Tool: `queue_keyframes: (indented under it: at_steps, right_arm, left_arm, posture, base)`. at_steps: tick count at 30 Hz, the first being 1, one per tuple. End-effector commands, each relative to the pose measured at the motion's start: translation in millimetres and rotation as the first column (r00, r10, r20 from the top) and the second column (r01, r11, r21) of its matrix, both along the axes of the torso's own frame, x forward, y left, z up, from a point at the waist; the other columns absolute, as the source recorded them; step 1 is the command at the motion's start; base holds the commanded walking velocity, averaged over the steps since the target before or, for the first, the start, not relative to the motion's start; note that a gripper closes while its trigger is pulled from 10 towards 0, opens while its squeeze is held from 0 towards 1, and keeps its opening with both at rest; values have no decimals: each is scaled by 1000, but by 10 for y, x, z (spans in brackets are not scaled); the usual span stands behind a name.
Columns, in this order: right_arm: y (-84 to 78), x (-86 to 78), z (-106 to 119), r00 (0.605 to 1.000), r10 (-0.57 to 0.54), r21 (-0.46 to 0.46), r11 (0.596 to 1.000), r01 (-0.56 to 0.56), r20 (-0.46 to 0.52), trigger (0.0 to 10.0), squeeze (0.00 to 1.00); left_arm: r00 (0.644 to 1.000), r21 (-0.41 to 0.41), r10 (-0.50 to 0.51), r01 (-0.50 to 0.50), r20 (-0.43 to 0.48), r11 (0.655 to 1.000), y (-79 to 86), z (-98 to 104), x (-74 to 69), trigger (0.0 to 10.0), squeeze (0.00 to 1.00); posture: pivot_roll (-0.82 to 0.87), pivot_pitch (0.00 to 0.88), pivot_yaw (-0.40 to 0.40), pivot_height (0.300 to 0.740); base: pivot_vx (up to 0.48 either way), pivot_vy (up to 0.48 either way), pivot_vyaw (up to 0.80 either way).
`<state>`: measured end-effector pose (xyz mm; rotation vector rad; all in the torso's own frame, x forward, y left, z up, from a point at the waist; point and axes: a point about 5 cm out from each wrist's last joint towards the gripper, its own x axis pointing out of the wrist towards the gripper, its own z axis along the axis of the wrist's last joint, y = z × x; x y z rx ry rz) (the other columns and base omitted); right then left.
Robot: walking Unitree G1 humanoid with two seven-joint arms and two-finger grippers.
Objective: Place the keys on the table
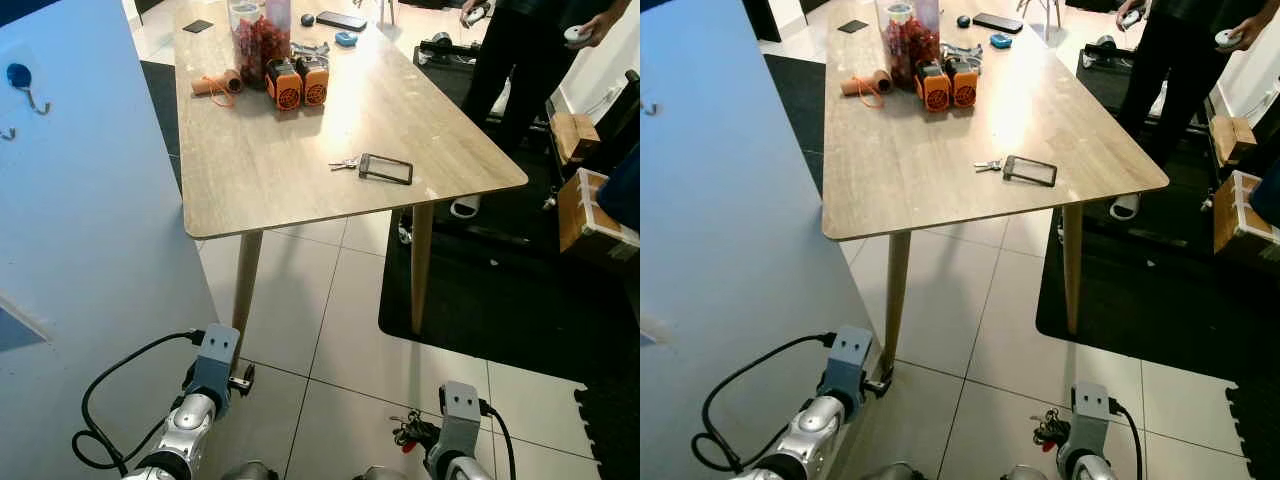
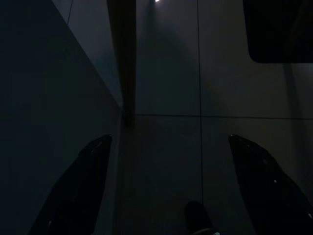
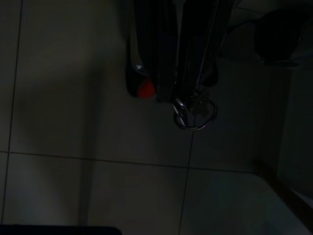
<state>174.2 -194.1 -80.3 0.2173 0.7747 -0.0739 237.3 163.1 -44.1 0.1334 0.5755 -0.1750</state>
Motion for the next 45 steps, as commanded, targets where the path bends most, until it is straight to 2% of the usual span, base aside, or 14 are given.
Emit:
queue_keyframes:
  at_steps: [1, 9, 17, 22, 45]
  right_arm:
    - [-18, -32, -9, 1000, 3, -7, 1000, -3, -2, 10000, 0]
    - [-5, -4, 1, 1000, 11, -7, 1000, -11, 2, 10000, 0]
    - [-5, -12, -1, 1000, 17, -10, 1000, -17, 2, 10000, 0]
    - [-22, -19, -2, 1000, 19, -13, 1000, -19, 1, 10000, 0]
    - [-3, -33, -11, 1000, 9, -6, 1000, -9, -2, 10000, 0]
  left_arm:
    - [1000, -13, 4, -4, -23, 1000, -35, -48, -63, 10000, 0]
    - [1000, 8, -22, 22, -17, 1000, -39, -45, -63, 10000, 0]
    - [999, 9, -29, 29, -18, 1000, -60, -44, -58, 10000, 0]
    - [1000, -12, -4, 4, -13, 1000, -54, -42, -60, 10000, 0]
    - [1000, -8, -1, 1, 2, 1000, -15, -13, -26, 10000, 0]
  posture:
    - [31, 72, -15, 740]
    - [29, 58, -15, 740]
    - [26, 50, -19, 740]
    - [26, 50, -19, 740]
    - [36, 62, -14, 740]
  base:
    - [0, 0, 0]
    - [0, 0, 0]
    - [0, -429, 0]
    - [0, 0, 0]
    - [0, 0, 0]
